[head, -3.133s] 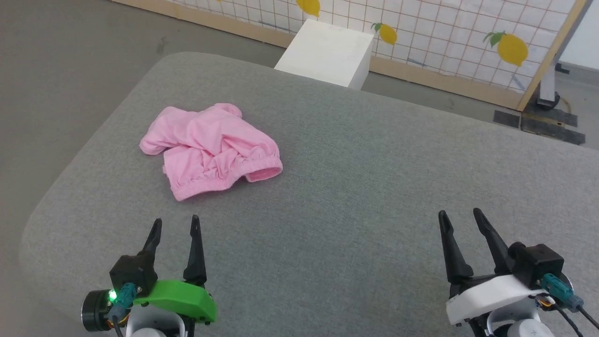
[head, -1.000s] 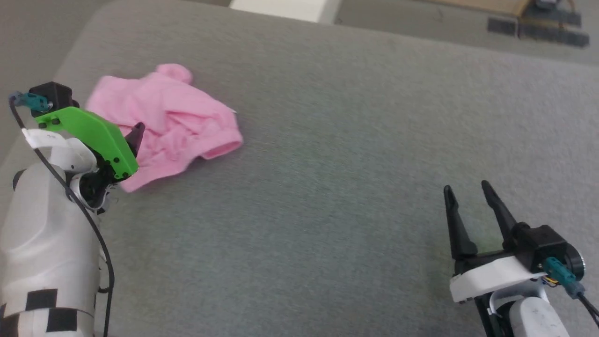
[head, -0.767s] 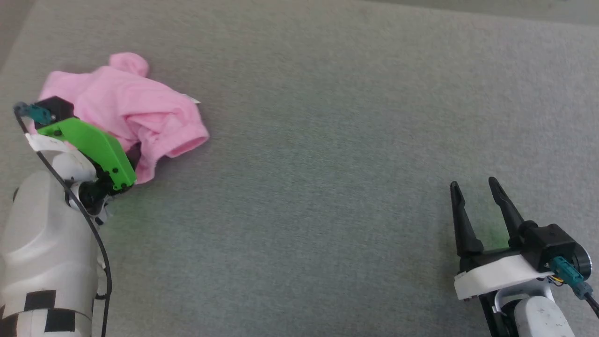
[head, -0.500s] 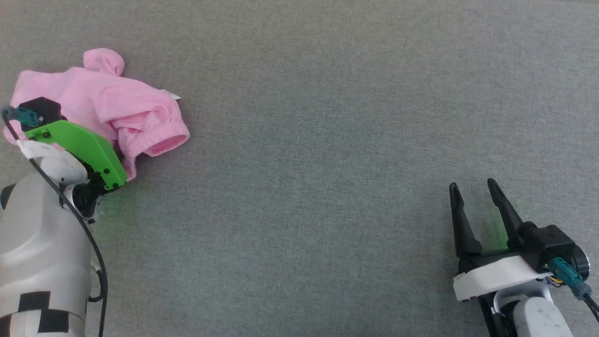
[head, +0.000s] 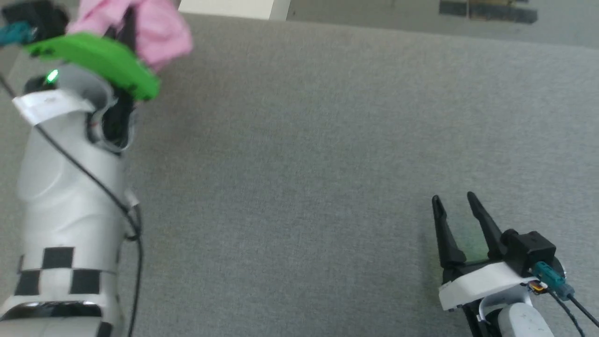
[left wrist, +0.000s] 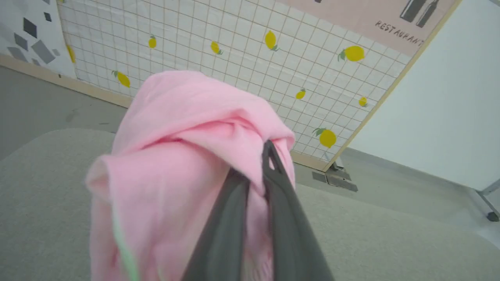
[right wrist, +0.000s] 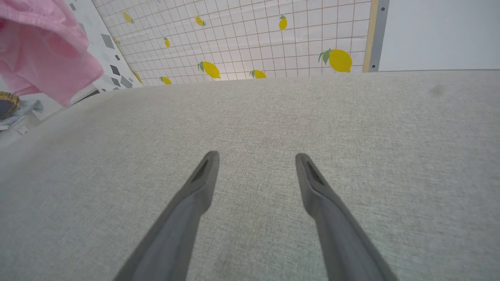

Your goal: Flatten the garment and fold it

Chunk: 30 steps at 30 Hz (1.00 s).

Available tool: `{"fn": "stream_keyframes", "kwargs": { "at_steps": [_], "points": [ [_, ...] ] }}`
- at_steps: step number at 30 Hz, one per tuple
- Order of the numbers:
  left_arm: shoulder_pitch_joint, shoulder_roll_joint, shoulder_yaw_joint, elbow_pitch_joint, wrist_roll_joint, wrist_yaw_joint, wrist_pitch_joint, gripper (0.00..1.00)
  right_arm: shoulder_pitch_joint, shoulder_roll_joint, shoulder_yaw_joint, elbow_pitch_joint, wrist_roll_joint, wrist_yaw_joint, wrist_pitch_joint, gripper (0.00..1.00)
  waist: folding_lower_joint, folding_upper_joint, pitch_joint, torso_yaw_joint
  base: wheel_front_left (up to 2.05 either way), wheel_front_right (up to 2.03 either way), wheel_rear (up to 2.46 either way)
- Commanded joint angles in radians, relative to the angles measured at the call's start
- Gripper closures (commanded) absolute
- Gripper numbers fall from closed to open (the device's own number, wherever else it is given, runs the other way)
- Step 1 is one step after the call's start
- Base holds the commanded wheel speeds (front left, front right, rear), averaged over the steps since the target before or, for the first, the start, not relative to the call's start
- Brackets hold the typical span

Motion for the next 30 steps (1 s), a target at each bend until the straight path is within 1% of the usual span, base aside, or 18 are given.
{"fn": "stream_keyframes", "kwargs": {
  "at_steps": [1,4,7,10,13,17,19,20,21,22,23,28,30],
  "points": [
    [-0.013,-0.027,-0.029,-0.037,-0.039,-0.007,0.000,1.00,-0.005,-0.001,0.005,0.008,0.014,-0.001,-0.008,0.00,-0.0001,0.0077,-0.062,-0.044,0.00,0.00,0.00],
    [0.005,-0.065,-0.095,-0.117,-0.107,-0.007,0.040,1.00,0.003,-0.001,0.009,0.017,0.034,-0.001,-0.010,0.00,-0.0001,0.0077,-0.090,-0.080,0.00,0.00,0.00],
    [0.059,-0.098,-0.150,-0.162,-0.141,-0.007,0.091,1.00,0.012,-0.001,0.007,0.011,0.045,-0.001,-0.010,0.00,-0.0001,0.0077,-0.104,-0.116,0.00,0.00,0.00],
    [0.151,-0.131,-0.214,-0.181,-0.167,-0.007,0.143,1.00,0.025,-0.001,-0.001,0.002,0.052,-0.001,-0.010,0.00,-0.0001,0.0077,-0.110,-0.151,0.00,0.00,0.00],
    [0.258,-0.151,-0.287,-0.171,-0.182,-0.007,0.195,1.00,0.035,-0.001,-0.008,-0.005,0.060,-0.001,-0.010,0.00,-0.0001,0.0077,-0.109,-0.180,0.00,0.00,0.00],
    [0.419,-0.164,-0.408,-0.152,-0.228,-0.007,0.332,1.00,0.046,-0.001,-0.011,-0.012,0.069,-0.001,-0.010,0.00,-0.0001,0.0077,-0.108,-0.207,0.00,0.00,0.00],
    [0.477,-0.165,-0.446,-0.143,-0.248,-0.001,0.418,1.00,0.050,-0.001,-0.016,-0.014,0.072,-0.001,-0.010,0.00,-0.0001,0.0077,-0.109,-0.209,0.00,0.00,0.00],
    [0.495,-0.163,-0.454,-0.145,-0.254,0.006,0.445,1.00,0.053,-0.001,-0.018,-0.015,0.073,-0.001,-0.010,0.00,-0.0001,0.0077,-0.110,-0.207,0.00,0.00,0.00],
    [0.510,-0.159,-0.458,-0.155,-0.259,0.014,0.463,0.82,0.055,-0.001,-0.020,-0.015,0.075,-0.001,-0.010,0.00,-0.0001,0.0077,-0.112,-0.204,0.00,0.00,0.00],
    [0.519,-0.158,-0.456,-0.167,-0.265,0.019,0.470,0.04,0.057,-0.001,-0.021,-0.015,0.076,-0.001,-0.010,0.00,-0.0001,0.0077,-0.114,-0.200,0.00,0.00,0.00],
    [0.528,-0.157,-0.449,-0.185,-0.277,0.026,0.476,0.00,0.059,-0.001,-0.019,-0.015,0.078,-0.001,-0.010,0.00,-0.0001,0.0077,-0.117,-0.196,0.00,0.00,0.00],
    [0.535,-0.153,-0.367,-0.305,-0.346,0.060,0.461,0.00,0.065,-0.001,-0.013,-0.010,0.079,-0.001,-0.010,0.00,-0.0001,0.0077,-0.139,-0.161,0.00,0.00,0.00],
    [0.539,-0.143,-0.330,-0.361,-0.371,0.077,0.457,0.00,0.065,-0.001,-0.010,-0.006,0.080,-0.001,-0.010,0.00,-0.0001,0.0077,-0.150,-0.148,0.00,0.00,0.00]
  ]
}}
